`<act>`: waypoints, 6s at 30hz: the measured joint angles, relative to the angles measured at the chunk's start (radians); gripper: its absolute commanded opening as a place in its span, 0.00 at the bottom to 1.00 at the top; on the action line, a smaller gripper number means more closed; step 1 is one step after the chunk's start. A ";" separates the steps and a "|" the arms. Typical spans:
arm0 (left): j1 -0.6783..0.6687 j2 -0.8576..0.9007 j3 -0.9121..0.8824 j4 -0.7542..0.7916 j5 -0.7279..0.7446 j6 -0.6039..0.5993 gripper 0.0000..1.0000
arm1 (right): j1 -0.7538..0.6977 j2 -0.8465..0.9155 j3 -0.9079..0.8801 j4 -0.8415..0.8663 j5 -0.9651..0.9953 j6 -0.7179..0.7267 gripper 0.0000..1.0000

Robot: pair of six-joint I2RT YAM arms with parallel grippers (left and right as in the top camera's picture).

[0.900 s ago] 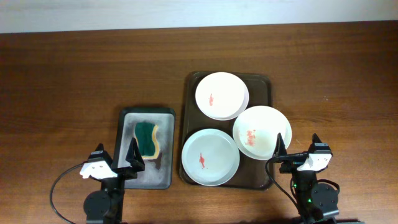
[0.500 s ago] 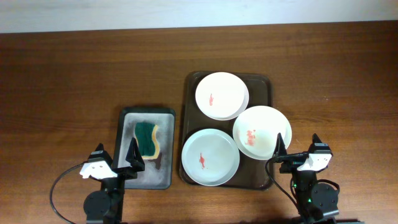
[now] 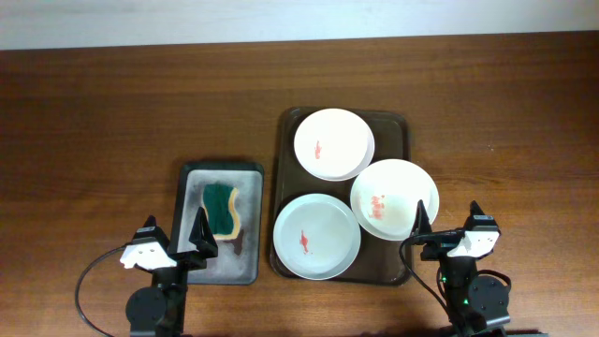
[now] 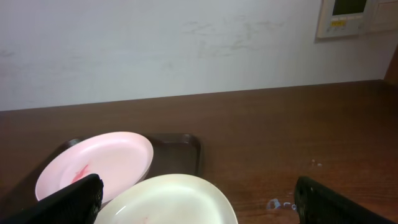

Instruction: Clean dirty plates on tray and stack at the side

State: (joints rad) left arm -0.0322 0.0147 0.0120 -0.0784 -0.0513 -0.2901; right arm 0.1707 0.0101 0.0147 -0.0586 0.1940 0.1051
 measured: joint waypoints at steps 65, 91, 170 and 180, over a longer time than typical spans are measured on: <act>-0.016 1.546 0.914 -0.747 0.164 0.091 0.53 | 0.187 1.040 1.377 -1.283 -0.530 0.126 1.00; -0.156 1.653 0.995 -0.746 0.072 0.002 0.00 | 0.198 1.200 0.898 -0.937 -0.464 0.246 0.46; -0.301 1.374 1.044 -0.876 -0.043 -0.147 0.01 | 0.178 1.671 0.900 -0.629 -0.444 0.368 0.04; -0.088 1.365 0.802 -0.674 0.185 -0.063 0.97 | 0.227 1.203 0.912 -0.780 -0.095 0.208 0.04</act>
State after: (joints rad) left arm -0.1204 1.3792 0.8143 -0.7521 0.1337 -0.3527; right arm 0.3977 1.2133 0.9268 -0.8383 0.0994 0.3134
